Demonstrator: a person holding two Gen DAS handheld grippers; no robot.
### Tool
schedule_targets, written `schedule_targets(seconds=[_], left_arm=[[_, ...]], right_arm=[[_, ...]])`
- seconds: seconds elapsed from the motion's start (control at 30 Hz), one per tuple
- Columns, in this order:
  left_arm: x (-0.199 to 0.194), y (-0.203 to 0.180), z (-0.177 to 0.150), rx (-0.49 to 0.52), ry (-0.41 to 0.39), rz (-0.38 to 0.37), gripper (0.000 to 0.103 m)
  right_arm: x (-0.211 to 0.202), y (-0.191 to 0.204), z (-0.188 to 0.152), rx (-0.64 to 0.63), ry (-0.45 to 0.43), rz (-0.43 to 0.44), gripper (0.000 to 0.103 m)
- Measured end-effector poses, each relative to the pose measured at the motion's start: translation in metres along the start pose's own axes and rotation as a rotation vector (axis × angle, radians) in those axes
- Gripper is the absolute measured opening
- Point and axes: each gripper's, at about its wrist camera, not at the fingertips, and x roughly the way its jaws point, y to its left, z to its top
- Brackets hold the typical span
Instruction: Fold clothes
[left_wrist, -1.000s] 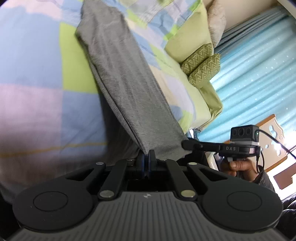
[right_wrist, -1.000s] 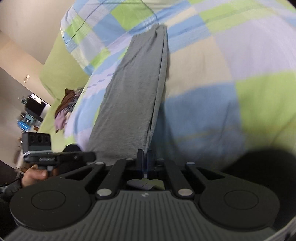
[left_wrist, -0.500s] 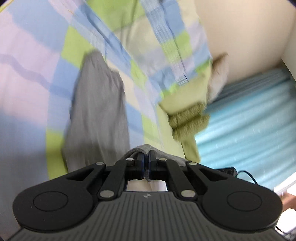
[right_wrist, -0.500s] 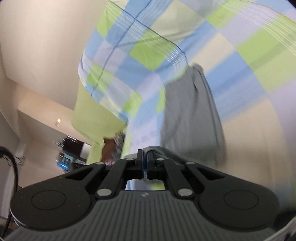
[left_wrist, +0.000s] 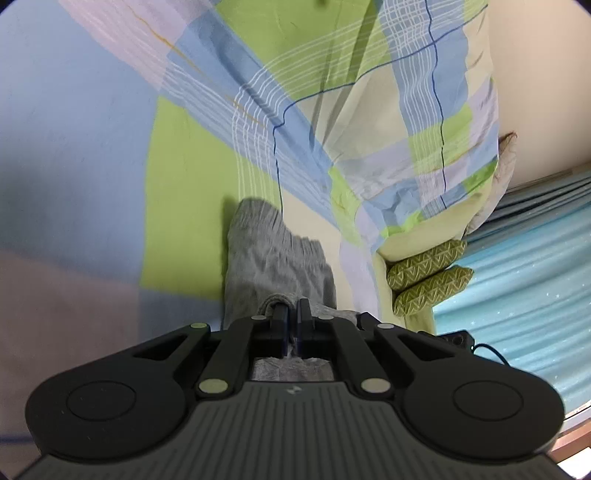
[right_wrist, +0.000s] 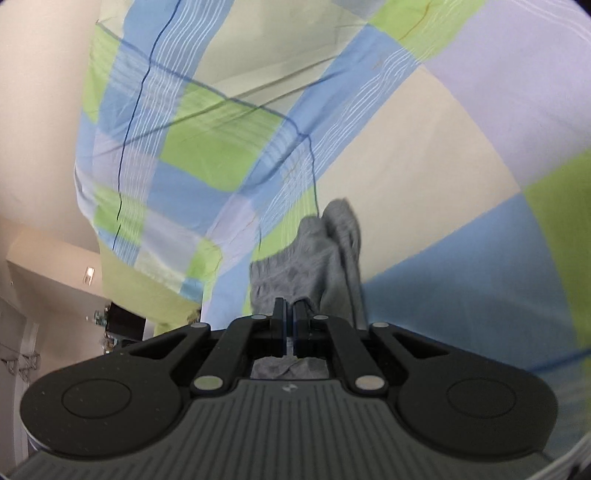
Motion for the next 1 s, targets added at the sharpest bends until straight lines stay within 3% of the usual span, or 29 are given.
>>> schedule_targets(seconds=[0.1,0.27,0.33,0.4,0.5,0.6,0.7,0.77,0.8,0.93,1.0], left_arm=[[0.007,0.004,0.007,-0.010,0.002,0.000,0.000],[0.013,0.019,0.014,-0.045,-0.010,0.015,0.002],[0.012,0.020,0.016,-0.043,-0.015,0.006,0.014],[0.010,0.020,0.021,-0.052,-0.036,-0.025,0.050],[0.005,0.022,0.028,-0.085,-0.097,-0.072,0.063],[-0.002,0.021,0.034,-0.095,-0.146,-0.072,0.064],[-0.010,0.011,0.032,-0.029,-0.148,-0.038,0.064],[-0.016,-0.007,0.026,0.110,-0.119,0.001,0.063],[-0.017,-0.016,0.022,0.197,-0.105,0.023,0.062],[-0.006,-0.081,-0.025,0.961,-0.019,0.363,0.060],[0.005,-0.088,-0.038,1.128,0.015,0.453,0.060]], right_arm=[[0.004,0.001,0.007,-0.007,-0.028,0.016,0.002],[0.020,-0.007,0.014,-0.010,-0.009,-0.039,0.002],[0.026,-0.010,0.017,-0.001,0.002,-0.030,0.005],[0.028,-0.010,0.019,0.006,-0.025,0.015,0.008],[0.024,-0.011,0.022,0.027,-0.102,0.093,0.037],[0.019,-0.011,0.024,0.022,-0.167,0.098,0.037],[0.009,-0.003,0.019,-0.046,-0.213,0.042,0.037],[-0.001,0.007,0.015,-0.119,-0.232,0.015,0.037],[-0.009,0.019,0.009,-0.218,-0.243,-0.018,0.037],[-0.017,0.054,-0.016,-0.619,-0.188,-0.157,0.037],[-0.011,0.066,-0.036,-0.868,-0.132,-0.257,0.036]])
